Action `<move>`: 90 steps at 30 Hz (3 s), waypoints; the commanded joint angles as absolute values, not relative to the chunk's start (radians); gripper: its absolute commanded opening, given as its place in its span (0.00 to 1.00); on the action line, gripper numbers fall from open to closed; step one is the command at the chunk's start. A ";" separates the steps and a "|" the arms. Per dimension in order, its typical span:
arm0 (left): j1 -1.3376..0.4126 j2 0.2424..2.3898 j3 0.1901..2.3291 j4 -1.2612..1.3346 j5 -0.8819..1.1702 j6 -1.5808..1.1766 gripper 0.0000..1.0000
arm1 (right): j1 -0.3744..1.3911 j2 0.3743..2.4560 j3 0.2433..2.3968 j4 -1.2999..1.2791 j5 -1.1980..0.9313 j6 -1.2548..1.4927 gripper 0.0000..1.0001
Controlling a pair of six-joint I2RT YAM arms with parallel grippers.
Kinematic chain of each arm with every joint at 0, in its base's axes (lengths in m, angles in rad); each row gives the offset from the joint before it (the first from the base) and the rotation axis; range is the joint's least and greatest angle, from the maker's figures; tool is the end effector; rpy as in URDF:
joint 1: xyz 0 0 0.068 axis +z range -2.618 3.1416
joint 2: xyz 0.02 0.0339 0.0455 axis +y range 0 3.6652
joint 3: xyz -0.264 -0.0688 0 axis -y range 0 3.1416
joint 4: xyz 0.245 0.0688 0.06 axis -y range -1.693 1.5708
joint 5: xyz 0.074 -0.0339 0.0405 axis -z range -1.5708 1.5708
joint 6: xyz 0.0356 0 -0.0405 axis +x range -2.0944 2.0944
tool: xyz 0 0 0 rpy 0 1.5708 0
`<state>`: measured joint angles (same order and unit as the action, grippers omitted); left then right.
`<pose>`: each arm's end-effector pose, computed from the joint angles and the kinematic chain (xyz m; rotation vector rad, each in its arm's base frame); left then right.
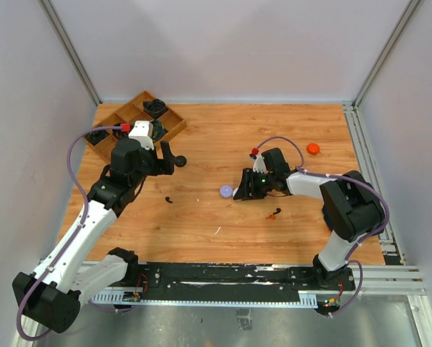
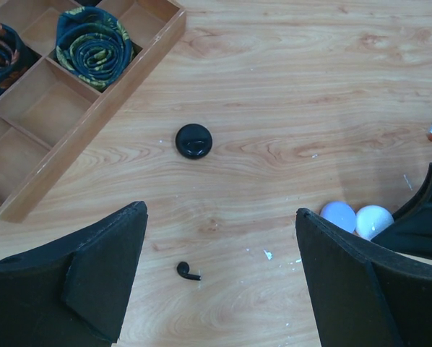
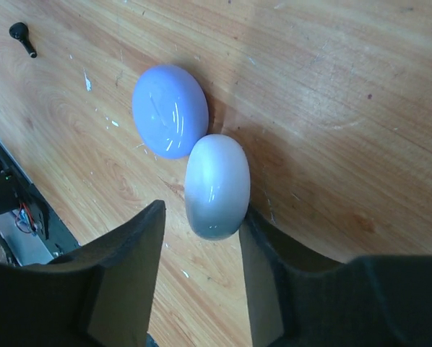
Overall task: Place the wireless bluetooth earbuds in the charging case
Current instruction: Place the charging case at the center of the board, then pick up the charging case at the center of the board.
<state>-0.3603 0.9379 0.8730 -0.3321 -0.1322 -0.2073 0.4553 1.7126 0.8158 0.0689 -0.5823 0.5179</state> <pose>0.2010 -0.0707 0.3281 0.0641 1.9710 -0.2417 0.2853 0.1615 0.1445 -0.2151 2.5271 1.1262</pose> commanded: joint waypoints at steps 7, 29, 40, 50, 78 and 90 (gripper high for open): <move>-0.343 0.919 0.868 -0.305 -0.121 -0.213 0.89 | 0.440 1.654 0.856 -0.126 -0.447 0.409 0.61; -0.328 0.879 0.866 -0.312 -0.144 -0.209 0.91 | 0.193 1.640 1.187 -0.360 -0.051 0.145 0.92; -0.340 0.854 0.858 -0.305 -0.162 -0.198 0.91 | -0.009 1.920 1.482 -0.345 0.026 -0.026 0.96; -0.349 0.868 0.861 -0.311 -0.169 -0.192 0.91 | -0.112 2.133 1.688 -0.426 -0.043 -0.031 0.87; -0.348 0.881 0.853 -0.305 -0.157 -0.192 0.91 | -0.138 2.175 1.664 -0.466 -0.108 0.012 0.53; -0.345 0.865 0.853 -0.296 -0.041 -0.178 0.91 | -0.089 1.963 1.558 -0.435 -0.185 -0.116 0.44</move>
